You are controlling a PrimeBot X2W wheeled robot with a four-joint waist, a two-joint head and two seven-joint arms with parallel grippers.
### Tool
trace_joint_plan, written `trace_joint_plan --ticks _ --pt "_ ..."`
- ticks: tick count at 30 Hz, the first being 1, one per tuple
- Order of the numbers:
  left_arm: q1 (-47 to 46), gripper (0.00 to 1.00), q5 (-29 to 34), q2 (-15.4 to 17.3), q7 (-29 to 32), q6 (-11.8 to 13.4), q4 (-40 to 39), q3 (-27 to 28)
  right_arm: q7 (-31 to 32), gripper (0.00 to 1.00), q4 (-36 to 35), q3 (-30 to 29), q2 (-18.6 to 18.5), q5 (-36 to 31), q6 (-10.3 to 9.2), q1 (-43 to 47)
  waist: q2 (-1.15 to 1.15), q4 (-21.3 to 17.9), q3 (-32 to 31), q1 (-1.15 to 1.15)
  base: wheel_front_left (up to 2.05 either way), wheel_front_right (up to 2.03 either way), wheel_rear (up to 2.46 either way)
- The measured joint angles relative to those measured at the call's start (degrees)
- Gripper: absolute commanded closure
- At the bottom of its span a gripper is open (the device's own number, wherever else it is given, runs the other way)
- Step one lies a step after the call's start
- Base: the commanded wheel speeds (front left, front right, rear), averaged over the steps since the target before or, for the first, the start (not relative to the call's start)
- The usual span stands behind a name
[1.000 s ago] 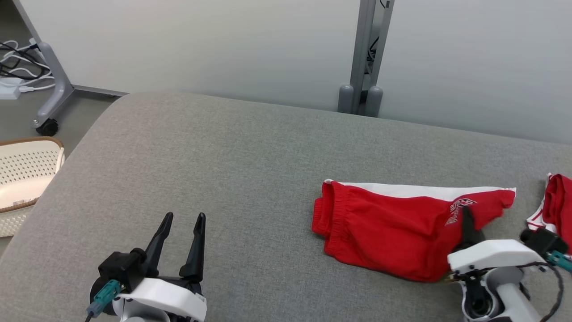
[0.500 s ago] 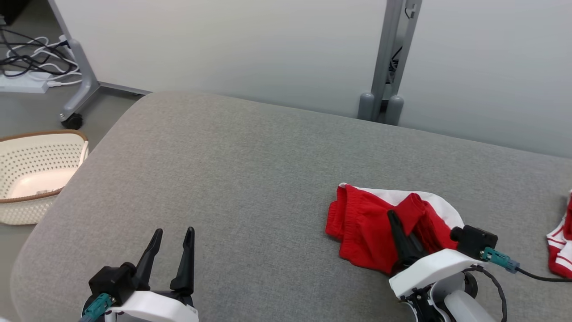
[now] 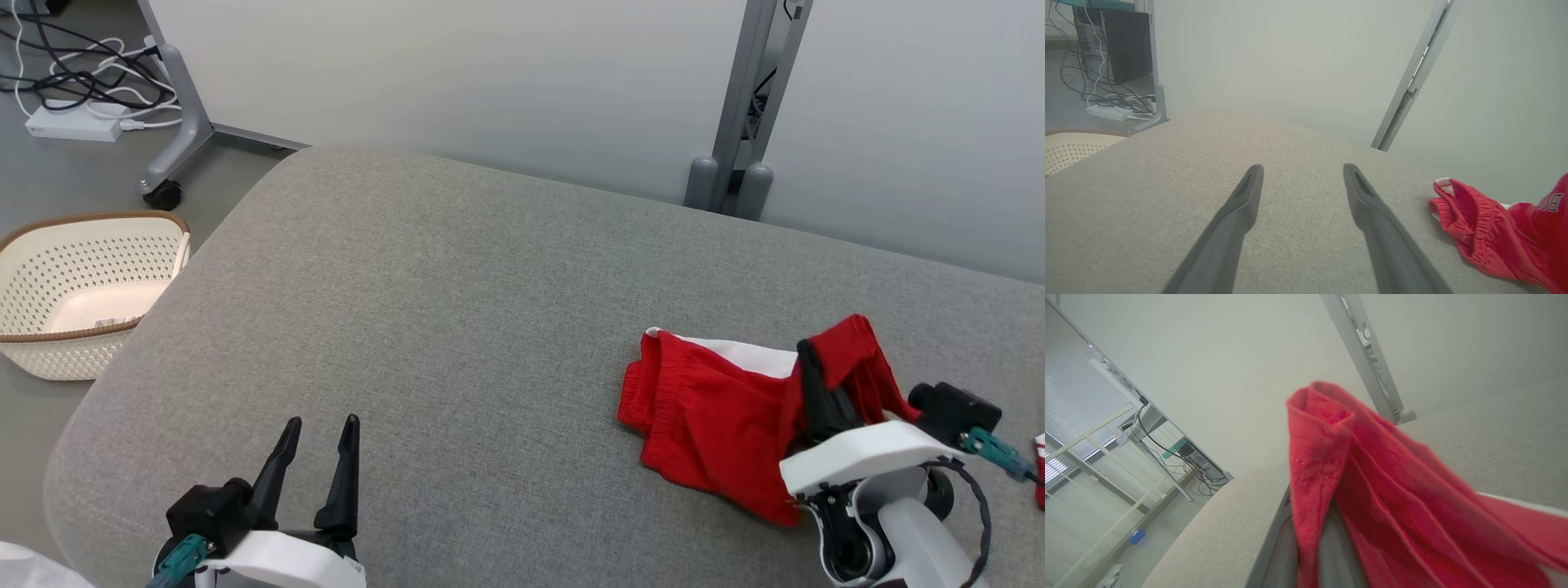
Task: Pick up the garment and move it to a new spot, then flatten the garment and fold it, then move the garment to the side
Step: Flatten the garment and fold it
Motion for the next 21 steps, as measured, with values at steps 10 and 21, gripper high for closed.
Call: trace_joint_plan --ticks 10,21 --pt "-1.0 0.0 -0.2 0.0 0.0 -0.2 0.5 -0.8 3.0 1.0 4.4 14.1 0.0 -24.4 0.0 -6.1 0.0 0.8 0.1 0.0 0.0 0.0 0.0" --pt "-0.9 0.0 -0.2 0.0 0.0 -0.2 0.9 -1.1 12.9 1.0 10.3 36.7 -6.6 -26.0 0.02 -11.9 0.0 2.4 -0.5 0.0 0.0 0.0 0.0"
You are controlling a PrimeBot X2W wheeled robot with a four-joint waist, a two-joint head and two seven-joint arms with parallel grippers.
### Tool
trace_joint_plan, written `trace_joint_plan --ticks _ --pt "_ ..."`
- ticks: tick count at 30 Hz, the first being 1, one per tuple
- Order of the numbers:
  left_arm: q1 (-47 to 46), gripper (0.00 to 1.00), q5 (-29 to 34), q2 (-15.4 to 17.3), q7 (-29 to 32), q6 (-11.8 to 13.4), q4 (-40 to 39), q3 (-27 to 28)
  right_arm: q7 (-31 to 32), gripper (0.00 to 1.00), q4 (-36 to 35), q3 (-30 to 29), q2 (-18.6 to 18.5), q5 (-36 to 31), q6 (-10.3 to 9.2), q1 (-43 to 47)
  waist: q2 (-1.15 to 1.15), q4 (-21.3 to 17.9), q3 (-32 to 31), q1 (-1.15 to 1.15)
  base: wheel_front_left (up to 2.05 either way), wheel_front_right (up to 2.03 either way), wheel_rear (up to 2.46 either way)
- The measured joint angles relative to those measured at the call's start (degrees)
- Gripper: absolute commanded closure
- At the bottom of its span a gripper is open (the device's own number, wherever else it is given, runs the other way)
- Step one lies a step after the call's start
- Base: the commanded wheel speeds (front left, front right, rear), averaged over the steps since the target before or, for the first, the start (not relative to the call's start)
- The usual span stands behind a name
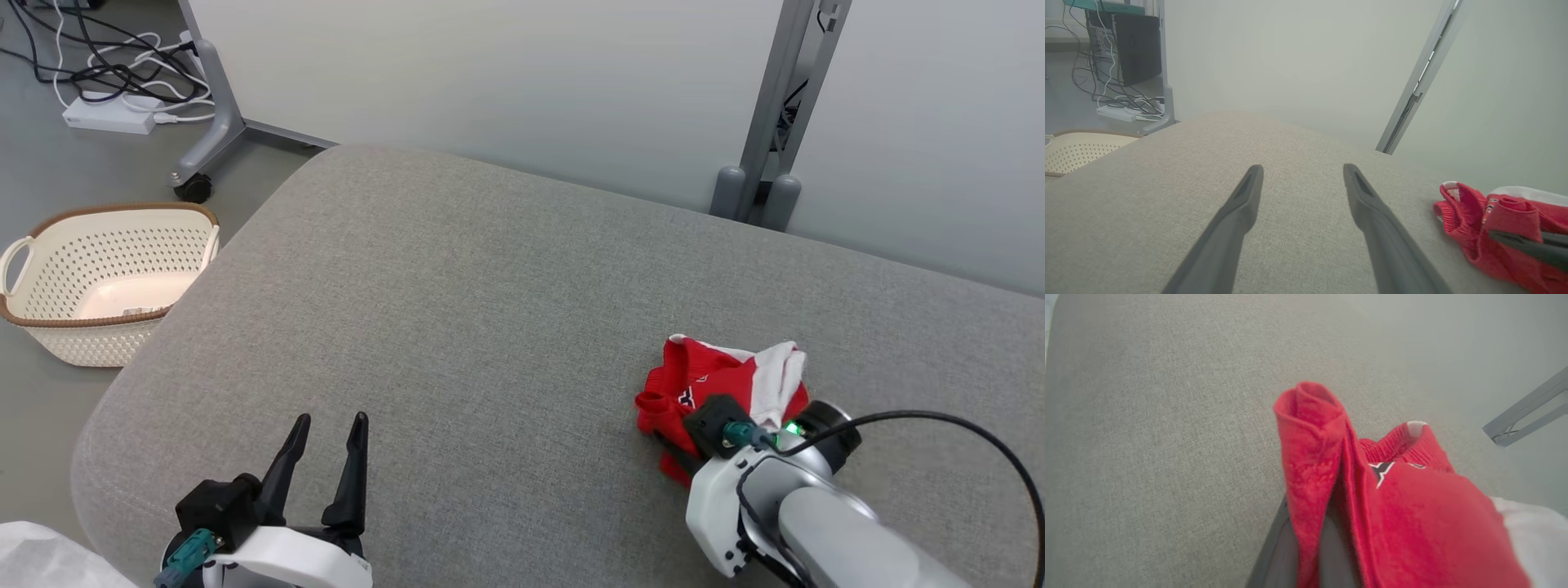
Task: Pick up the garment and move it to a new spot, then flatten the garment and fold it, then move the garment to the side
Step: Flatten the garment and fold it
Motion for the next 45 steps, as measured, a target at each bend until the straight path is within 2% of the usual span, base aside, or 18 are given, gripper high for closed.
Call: trace_joint_plan --ticks 7,12,13,14,15,25,35,39,45 --pt "0.1 0.0 -0.2 0.0 0.0 0.0 0.1 -0.4 -0.3 1.0 2.0 3.0 -2.2 3.8 0.0 -3.2 0.0 0.3 -0.1 0.0 0.0 0.0 0.0" --pt "0.1 0.0 -0.6 0.0 0.0 0.1 -0.1 -0.6 0.8 1.0 3.4 8.5 -2.8 8.6 0.0 -3.7 0.0 0.5 0.4 0.0 0.0 0.0 0.0" --pt "0.0 0.0 -0.6 0.0 0.0 0.1 -0.2 -0.7 1.0 0.85 3.6 9.4 -3.0 9.5 0.0 -4.0 0.0 0.5 0.6 0.0 0.0 0.0 0.0" --pt "0.0 0.0 -0.7 0.0 0.0 0.2 -0.2 -0.8 1.1 0.3 3.7 10.0 -3.3 10.3 0.0 -4.3 0.0 0.5 0.9 0.0 0.0 0.0 0.0" --pt "0.0 0.0 -0.7 0.0 0.0 0.3 -0.3 -0.9 1.1 0.0 3.8 10.5 -3.6 11.0 0.0 -4.6 0.0 0.5 1.1 0.0 0.0 0.0 0.0" --pt "-0.6 0.0 -0.9 0.0 0.0 0.4 -0.1 -1.2 0.9 0.0 1.3 17.3 -5.9 18.1 0.0 -8.0 0.0 0.5 1.9 0.0 0.0 0.0 0.0" --pt "-0.6 0.0 -0.5 0.0 0.0 0.5 0.4 -0.5 2.7 0.0 -3.5 20.9 -7.3 23.5 0.0 -11.3 0.0 -0.4 0.1 0.0 0.0 0.0 0.0" --pt "-0.6 0.0 -0.2 0.0 0.0 0.5 0.6 -0.6 4.3 0.0 -4.7 23.8 -8.8 23.8 0.0 -13.4 0.0 -0.8 -0.4 0.0 0.0 0.0 0.0" --pt "-0.7 0.0 -0.2 0.0 0.0 0.4 1.1 -1.2 5.9 0.0 -7.1 26.2 -8.6 25.7 0.0 -16.4 0.0 -0.3 -1.1 0.0 0.0 0.0 0.0"
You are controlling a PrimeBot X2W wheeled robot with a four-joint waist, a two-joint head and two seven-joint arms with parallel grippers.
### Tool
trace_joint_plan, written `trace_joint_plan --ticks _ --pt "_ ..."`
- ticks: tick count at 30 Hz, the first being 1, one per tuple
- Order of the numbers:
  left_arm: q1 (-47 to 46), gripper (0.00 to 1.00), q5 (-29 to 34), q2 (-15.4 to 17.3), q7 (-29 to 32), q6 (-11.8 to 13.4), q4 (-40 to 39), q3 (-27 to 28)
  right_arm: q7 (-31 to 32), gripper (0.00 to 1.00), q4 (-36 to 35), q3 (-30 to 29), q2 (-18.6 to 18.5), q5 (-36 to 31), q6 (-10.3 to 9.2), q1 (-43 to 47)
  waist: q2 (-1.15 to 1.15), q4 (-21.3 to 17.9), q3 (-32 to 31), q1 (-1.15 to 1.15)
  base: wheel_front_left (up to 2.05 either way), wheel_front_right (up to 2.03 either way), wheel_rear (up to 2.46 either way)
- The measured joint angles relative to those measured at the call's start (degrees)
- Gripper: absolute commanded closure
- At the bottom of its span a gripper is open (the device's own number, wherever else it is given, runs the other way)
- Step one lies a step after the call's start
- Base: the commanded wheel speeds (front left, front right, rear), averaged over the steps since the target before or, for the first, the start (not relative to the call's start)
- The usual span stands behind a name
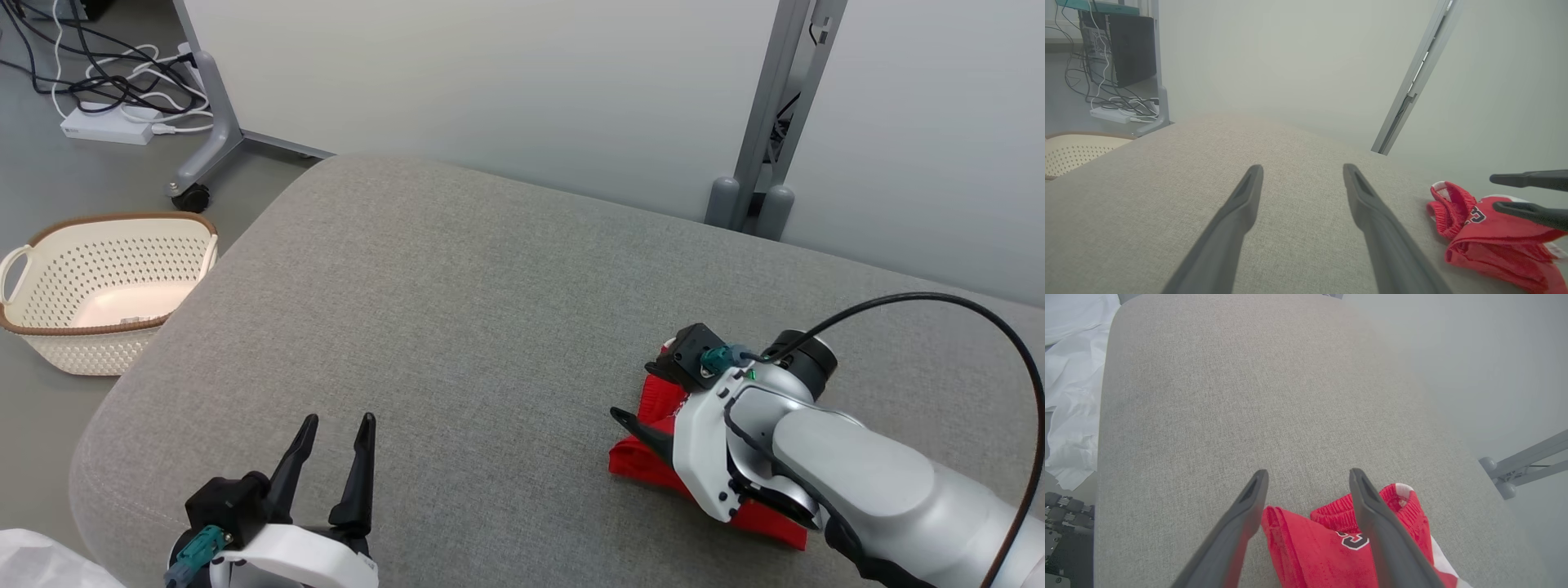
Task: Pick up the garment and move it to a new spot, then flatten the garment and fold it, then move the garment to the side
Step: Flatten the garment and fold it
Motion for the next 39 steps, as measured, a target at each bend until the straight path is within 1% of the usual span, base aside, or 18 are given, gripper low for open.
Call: trace_joint_plan --ticks 5,8,11,16,22,27,30,33,36,39 --pt "0.6 0.0 0.5 0.0 0.0 -0.1 0.5 0.4 1.9 0.0 -3.1 0.7 -0.3 1.9 0.0 -2.1 0.0 0.3 -1.2 0.0 0.0 0.0 0.0" --pt "0.9 0.0 0.7 0.0 0.0 -0.1 0.6 1.2 1.4 0.0 -4.8 0.8 -0.7 3.3 0.0 -3.1 0.0 0.2 -2.0 0.0 0.0 0.0 0.0" --pt "1.0 0.0 1.1 0.0 0.0 -0.2 0.3 1.5 -1.3 0.0 -4.9 -1.1 -1.5 3.8 0.0 -4.5 0.0 -0.4 -2.7 0.0 0.0 0.0 0.0" --pt "1.4 0.0 1.2 0.0 0.0 -0.2 -1.5 2.1 -8.2 0.0 -3.5 -7.7 -2.2 3.2 0.0 -4.2 0.0 -2.0 -3.2 0.0 0.0 0.0 0.0" --pt "1.9 0.0 1.0 0.0 0.0 -0.2 -3.8 2.9 -16.3 0.0 -0.1 -18.5 -3.0 0.5 0.0 2.2 0.0 -4.8 -3.3 0.0 0.0 0.0 0.0" --pt "2.1 0.0 0.5 0.0 0.0 -0.3 -5.7 3.0 -18.4 0.0 1.5 -30.4 -2.4 -4.3 0.0 9.9 0.0 -7.3 -3.2 0.0 0.0 0.0 0.0" --pt "2.1 0.0 0.5 0.0 0.0 -0.2 -6.8 3.3 -18.6 0.0 -2.3 -41.1 -1.0 -8.6 -0.01 15.6 0.0 -8.7 -2.9 0.0 0.0 0.0 0.0" --pt "2.2 0.0 0.5 0.0 0.0 -0.2 -7.6 3.4 -18.6 0.0 -7.1 -50.6 1.5 -14.7 -0.01 23.0 0.0 -9.9 -2.4 0.0 0.0 0.0 0.0" --pt "2.2 0.0 1.6 0.0 0.0 -0.2 -8.3 3.2 -18.6 0.0 -11.3 -57.2 4.6 -20.7 -0.01 30.1 0.0 -10.7 -1.9 0.0 0.0 0.0 0.0" --pt "2.8 0.0 3.1 0.0 0.0 -0.2 -8.3 3.0 -18.6 0.0 -15.0 -60.5 7.5 -25.5 -0.01 35.1 0.0 -11.1 -1.5 0.0 0.0 0.0 0.0"
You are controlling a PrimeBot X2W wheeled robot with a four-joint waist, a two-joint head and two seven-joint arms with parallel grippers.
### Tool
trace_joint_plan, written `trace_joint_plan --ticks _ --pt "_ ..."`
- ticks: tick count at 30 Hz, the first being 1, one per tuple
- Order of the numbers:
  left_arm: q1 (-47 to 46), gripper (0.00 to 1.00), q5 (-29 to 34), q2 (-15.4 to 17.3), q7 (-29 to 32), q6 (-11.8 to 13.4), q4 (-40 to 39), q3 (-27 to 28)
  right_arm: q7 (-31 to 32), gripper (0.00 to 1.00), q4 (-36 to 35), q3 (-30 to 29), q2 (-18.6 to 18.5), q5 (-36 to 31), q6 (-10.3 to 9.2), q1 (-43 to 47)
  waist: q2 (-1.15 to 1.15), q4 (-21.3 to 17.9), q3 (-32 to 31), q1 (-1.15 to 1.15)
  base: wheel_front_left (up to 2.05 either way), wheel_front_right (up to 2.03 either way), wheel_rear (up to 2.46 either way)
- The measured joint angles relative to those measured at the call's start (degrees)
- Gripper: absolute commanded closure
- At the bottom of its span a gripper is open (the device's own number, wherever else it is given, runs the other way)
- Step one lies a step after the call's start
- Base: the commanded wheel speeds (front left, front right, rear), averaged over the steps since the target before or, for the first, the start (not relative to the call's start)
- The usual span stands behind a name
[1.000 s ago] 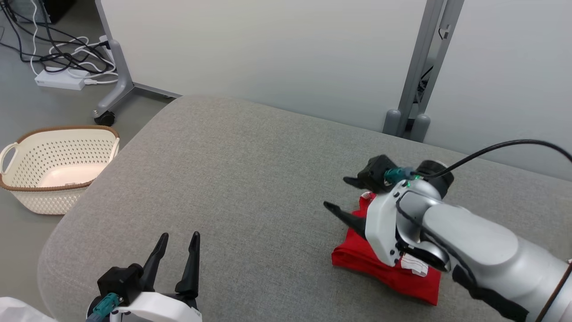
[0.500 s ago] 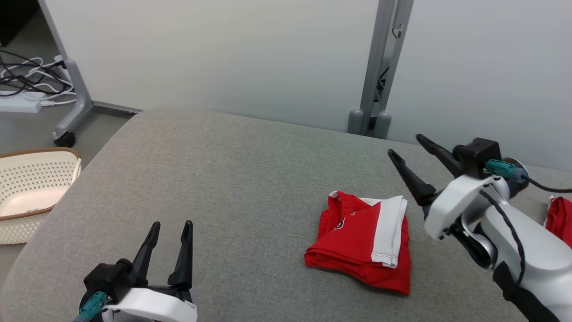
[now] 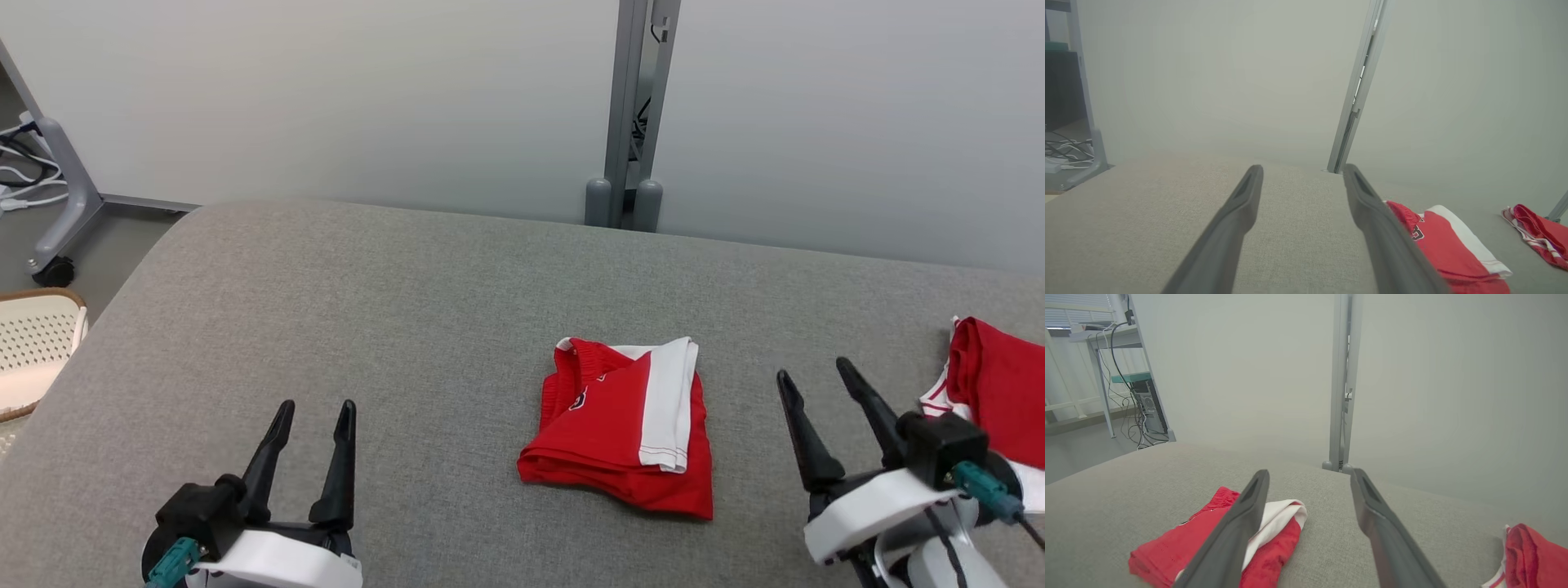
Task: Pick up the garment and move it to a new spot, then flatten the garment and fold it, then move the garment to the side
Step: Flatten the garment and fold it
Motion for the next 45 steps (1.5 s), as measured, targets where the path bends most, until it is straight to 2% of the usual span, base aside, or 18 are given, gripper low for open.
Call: trace_joint_plan --ticks 3,14,16,20,23,28,37,45 --pt "0.6 0.0 0.1 0.0 0.0 0.0 -0.1 0.1 0.0 0.0 -1.5 -1.8 1.9 -2.1 0.01 3.7 0.0 -0.4 0.1 0.0 0.0 0.0 0.0" --pt "1.7 0.0 1.9 0.0 0.0 0.0 -0.1 -0.5 0.0 0.0 -2.2 -3.7 3.9 -5.6 0.0 6.8 0.0 -0.8 0.1 0.0 0.0 0.0 0.0" --pt "1.7 0.0 1.5 0.0 0.0 0.0 -0.1 -0.8 -0.1 1.0 -0.9 -2.7 3.9 -5.2 0.0 6.9 0.0 -0.7 0.2 0.0 0.0 0.0 0.0" --pt "1.6 0.0 1.5 0.0 0.0 0.0 0.2 -1.5 -0.1 1.0 0.8 0.7 2.5 -6.2 0.01 6.9 0.0 -0.1 0.4 0.0 0.0 0.0 0.0" --pt "1.5 0.0 1.5 0.0 0.0 0.0 1.1 -1.8 -0.1 1.0 3.6 5.2 1.9 -5.0 0.01 6.5 0.0 1.0 0.8 0.0 0.0 0.0 0.0" --pt "1.5 0.0 1.5 0.0 0.0 -0.1 1.6 -2.5 -0.1 1.0 6.8 9.2 0.6 -2.5 0.01 4.2 0.0 2.7 1.7 0.0 0.0 0.0 0.0" --pt "-0.6 0.0 1.0 0.0 0.0 -0.2 2.0 -3.3 -0.1 1.0 12.0 12.1 -1.0 -1.2 0.01 -0.3 0.0 5.8 4.8 0.0 0.0 0.0 0.0" --pt "-1.9 0.0 0.5 0.0 0.0 -0.2 2.0 -3.7 -0.1 1.0 13.2 11.6 -1.1 -0.8 0.01 -2.3 0.0 8.1 6.9 0.0 0.0 0.0 0.0"
